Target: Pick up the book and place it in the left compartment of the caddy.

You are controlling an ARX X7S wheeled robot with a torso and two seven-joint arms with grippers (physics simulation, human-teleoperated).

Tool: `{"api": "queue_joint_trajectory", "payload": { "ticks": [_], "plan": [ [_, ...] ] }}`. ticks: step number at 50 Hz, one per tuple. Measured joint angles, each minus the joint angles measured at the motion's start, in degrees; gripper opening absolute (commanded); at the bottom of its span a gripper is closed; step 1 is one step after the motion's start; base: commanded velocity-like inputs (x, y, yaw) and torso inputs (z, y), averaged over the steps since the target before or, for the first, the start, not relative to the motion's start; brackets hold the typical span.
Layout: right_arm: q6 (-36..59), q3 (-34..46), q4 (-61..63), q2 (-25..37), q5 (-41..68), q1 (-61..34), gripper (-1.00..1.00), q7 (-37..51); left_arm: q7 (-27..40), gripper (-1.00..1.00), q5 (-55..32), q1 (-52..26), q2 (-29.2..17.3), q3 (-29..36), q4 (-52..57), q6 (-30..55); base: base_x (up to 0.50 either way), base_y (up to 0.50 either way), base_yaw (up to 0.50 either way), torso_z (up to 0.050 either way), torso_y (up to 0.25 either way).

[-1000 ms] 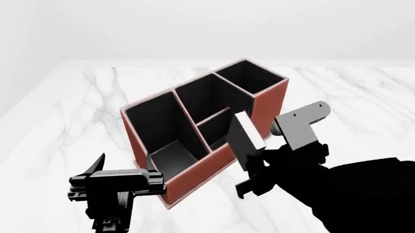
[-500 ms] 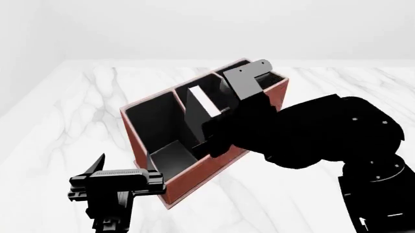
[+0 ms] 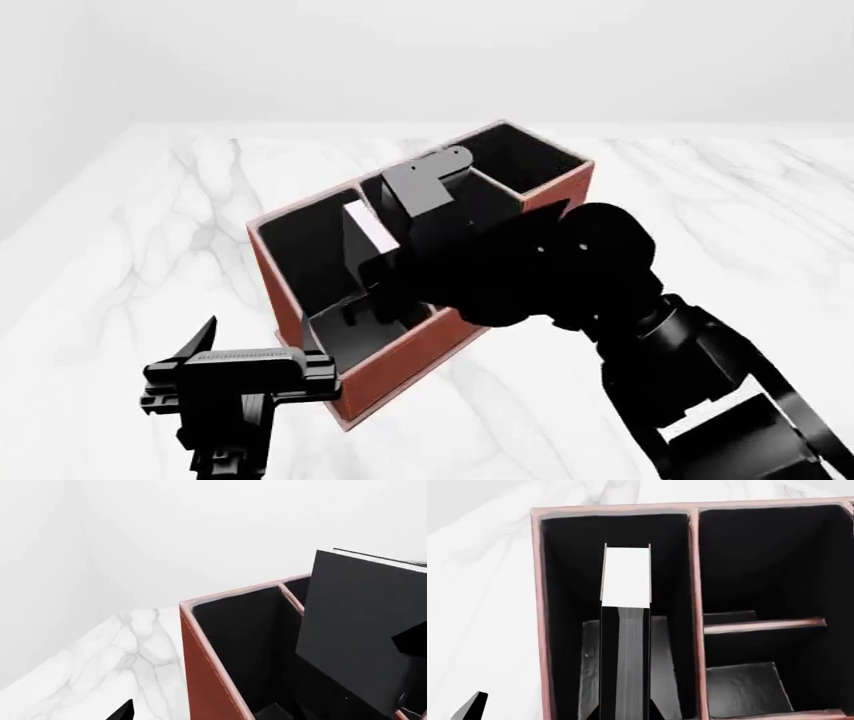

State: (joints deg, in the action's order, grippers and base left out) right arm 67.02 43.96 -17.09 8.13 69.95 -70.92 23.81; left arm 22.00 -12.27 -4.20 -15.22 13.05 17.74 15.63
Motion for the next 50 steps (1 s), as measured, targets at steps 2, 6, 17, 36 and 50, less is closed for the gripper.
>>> {"api": "queue_joint_trajectory", "payload": {
  "ticks": [2,6,17,36,50],
  "plan": [
    [-1.1,1.1,-1.1,-0.7,-1.1,0.3,-1.0,-0.8,0.0,1.0,-0.1,0.0,0.0,0.0,0.0,0.0,0.0,0.0,0.0,0.0,0.005],
    [-3.4,3.2,-3.6,-2.0,-3.1,0.7,-1.0,-2.4,0.1,1.0,-0.2,0.0,-0.1,0.1,0.0,-0.1,0.0,0.0,0.0,0.0,0.0],
    [-11.3,9.8,-11.6,-5.0,-6.4,0.7,-1.0,-6.7,0.2,1.0,-0.4,-0.1,-0.3,0.3,-0.1,-0.3,0.0,0.0,0.0,0.0,0.002],
    [-30.8,35.8,-24.9,-6.6,9.7,-4.6,-1.0,-9.0,0.5,1.0,-0.8,-0.2,-0.7,0.8,-0.3,-0.6,0.0,0.0,0.0,0.001,0.001],
    [-36.4,45.5,-27.7,-6.8,16.5,-5.8,-1.0,-9.4,0.8,1.0,-1.2,-0.2,-1.0,1.0,-0.3,-0.7,0.0,0.0,0.0,0.0,0.001]
  ]
}}
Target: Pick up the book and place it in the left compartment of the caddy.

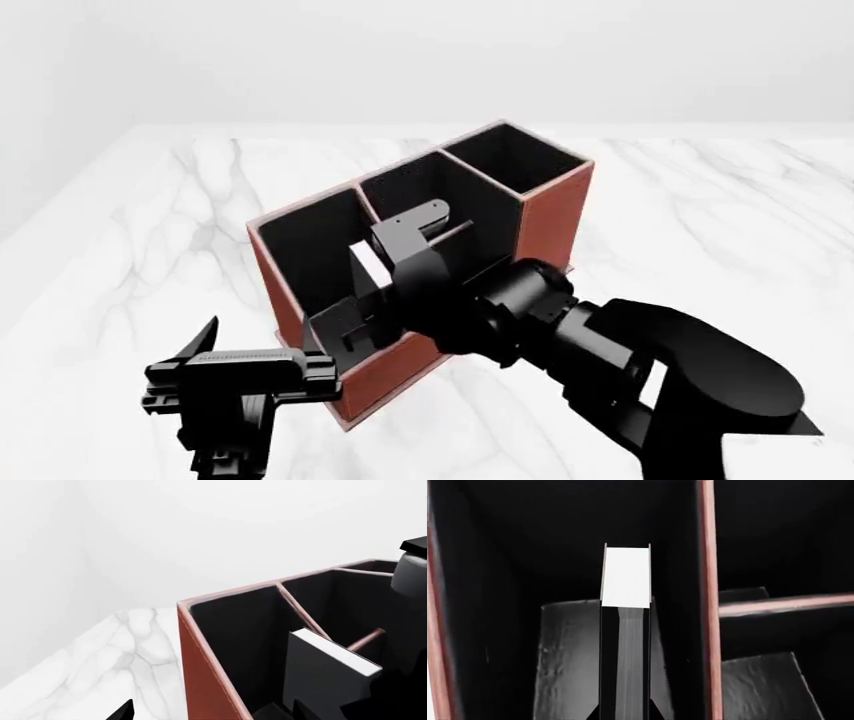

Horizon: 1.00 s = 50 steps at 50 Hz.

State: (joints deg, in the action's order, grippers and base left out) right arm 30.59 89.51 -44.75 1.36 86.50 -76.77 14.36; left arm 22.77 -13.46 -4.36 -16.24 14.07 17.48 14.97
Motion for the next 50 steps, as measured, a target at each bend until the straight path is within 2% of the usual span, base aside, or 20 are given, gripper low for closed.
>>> {"api": "queue_joint_trajectory", "payload": {
  "ticks": [35,36,50],
  "plan": [
    [-2.1,3.1,0.6,-0.1,-0.2,0.7,-1.0,-2.4,0.6,1.0,-0.7,-0.1,-0.6,0.7,-0.2,-0.4,0.0,0.0,0.0,0.0,0.001],
    [-2.2,3.1,0.6,-0.1,-0.2,0.7,1.0,-2.4,0.6,1.0,-0.7,-0.1,-0.6,0.8,-0.2,-0.4,0.0,0.0,0.0,0.0,0.0],
    [-2.8,1.7,0.5,-0.2,-2.9,0.2,1.0,-2.6,0.9,1.0,-0.9,-0.1,-0.9,1.0,-0.2,-0.5,0.0,0.0,0.0,0.0,0.0]
  ]
}}
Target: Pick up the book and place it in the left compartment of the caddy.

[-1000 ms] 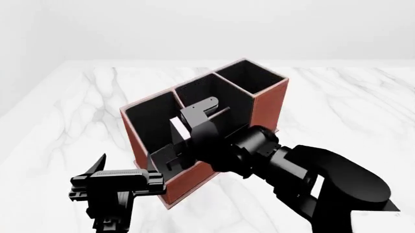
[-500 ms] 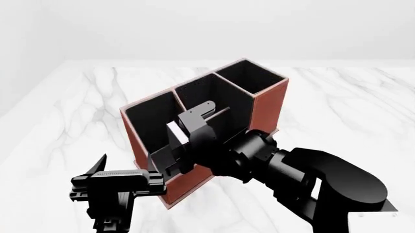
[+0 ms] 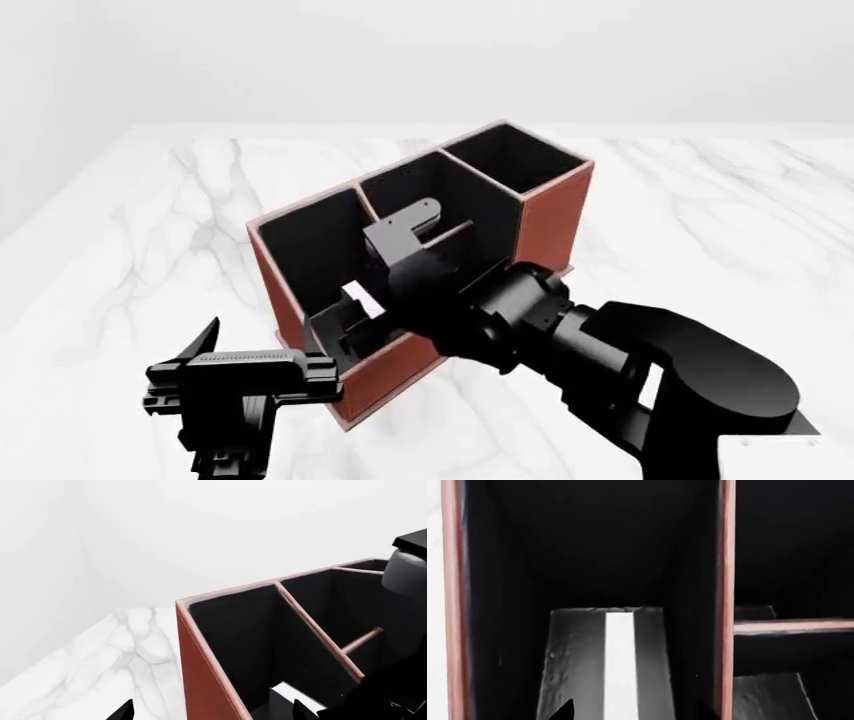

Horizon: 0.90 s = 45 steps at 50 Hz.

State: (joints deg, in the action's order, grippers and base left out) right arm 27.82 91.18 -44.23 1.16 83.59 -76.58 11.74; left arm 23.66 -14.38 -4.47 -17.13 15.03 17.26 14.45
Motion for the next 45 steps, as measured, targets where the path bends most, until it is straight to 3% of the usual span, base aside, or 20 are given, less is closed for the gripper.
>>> {"api": "queue_joint_trajectory", "payload": {
  "ticks": [15,27,36,45],
  "plan": [
    [1.0,-2.2,4.5,2.4,1.9,-3.6,1.0,3.2,0.3,1.0,-0.3,0.0,-0.3,0.1,0.1,-0.1,0.0,0.0,0.0,0.0,0.001],
    [-1.0,-11.8,36.1,22.3,6.5,-8.6,1.0,18.8,0.7,1.0,-0.5,0.0,-0.6,0.1,0.5,0.0,0.0,0.0,0.0,0.0,0.0],
    [-15.5,-14.5,53.7,36.1,-2.9,4.9,1.0,26.8,1.0,1.0,-0.5,0.0,-0.7,0.3,0.7,0.0,0.0,0.0,0.0,0.0,0.0],
    [-34.2,-15.4,58.3,42.3,-22.4,22.6,1.0,35.9,1.3,1.0,-0.3,0.1,-0.9,0.6,0.7,-0.2,0.0,0.0,0.0,0.0,0.0]
  ]
}}
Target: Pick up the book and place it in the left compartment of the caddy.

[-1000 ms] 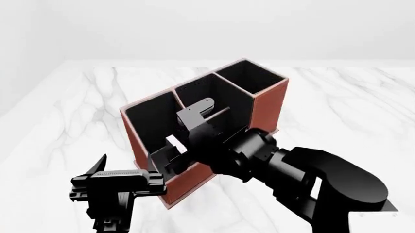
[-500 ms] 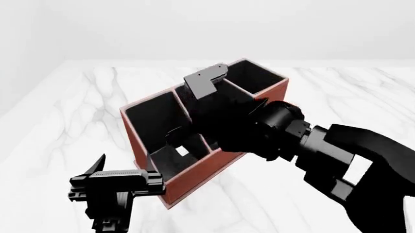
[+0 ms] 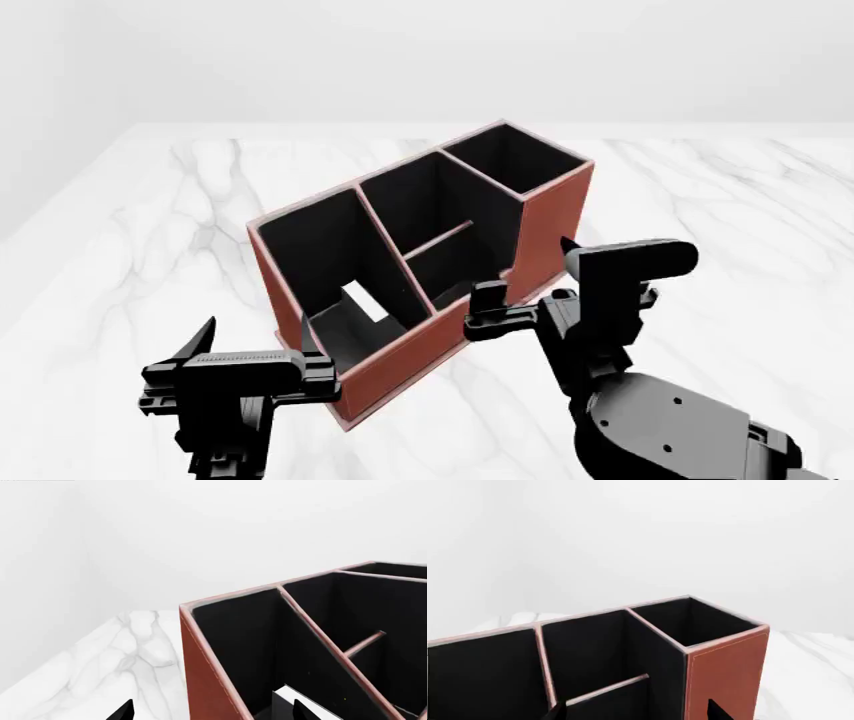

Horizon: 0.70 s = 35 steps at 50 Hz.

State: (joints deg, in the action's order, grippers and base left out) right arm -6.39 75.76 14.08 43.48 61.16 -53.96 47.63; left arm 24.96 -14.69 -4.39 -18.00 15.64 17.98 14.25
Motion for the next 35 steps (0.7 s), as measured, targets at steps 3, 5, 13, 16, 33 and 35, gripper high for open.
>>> {"api": "queue_joint_trajectory", "payload": {
  "ticks": [3,5,13,16,33,35],
  "plan": [
    [-4.7,-0.1,0.2,1.2,-5.4,4.5,1.0,2.2,0.1,1.0,0.1,0.0,-0.1,0.1,0.0,-0.1,0.0,0.0,0.0,0.0,0.0],
    [-7.4,-0.2,0.2,1.9,-8.0,6.9,1.0,3.4,0.2,1.0,0.2,0.0,-0.1,0.1,-0.1,-0.2,0.0,0.0,0.0,0.0,0.0],
    [-14.1,-0.6,0.2,3.6,-15.5,13.3,1.0,6.7,0.4,1.0,0.5,0.0,-0.2,0.5,-0.3,-0.4,0.0,0.0,0.0,0.0,0.0],
    [-15.5,-0.8,0.2,4.0,-17.2,14.7,1.0,7.5,0.4,1.0,0.6,0.0,-0.2,0.6,-0.4,-0.5,0.0,0.0,0.0,0.0,0.0],
    [-18.6,-1.2,0.4,4.7,-21.3,17.7,1.0,9.2,0.7,1.0,0.6,-0.1,-0.4,1.1,-0.6,-0.6,0.0,0.0,0.0,0.0,0.0],
    [-18.7,-1.3,0.4,4.8,-21.5,17.9,1.0,9.4,0.8,1.0,0.5,-0.1,-0.4,1.1,-0.6,-0.6,0.0,0.0,0.0,0.0,0.0]
  ]
}}
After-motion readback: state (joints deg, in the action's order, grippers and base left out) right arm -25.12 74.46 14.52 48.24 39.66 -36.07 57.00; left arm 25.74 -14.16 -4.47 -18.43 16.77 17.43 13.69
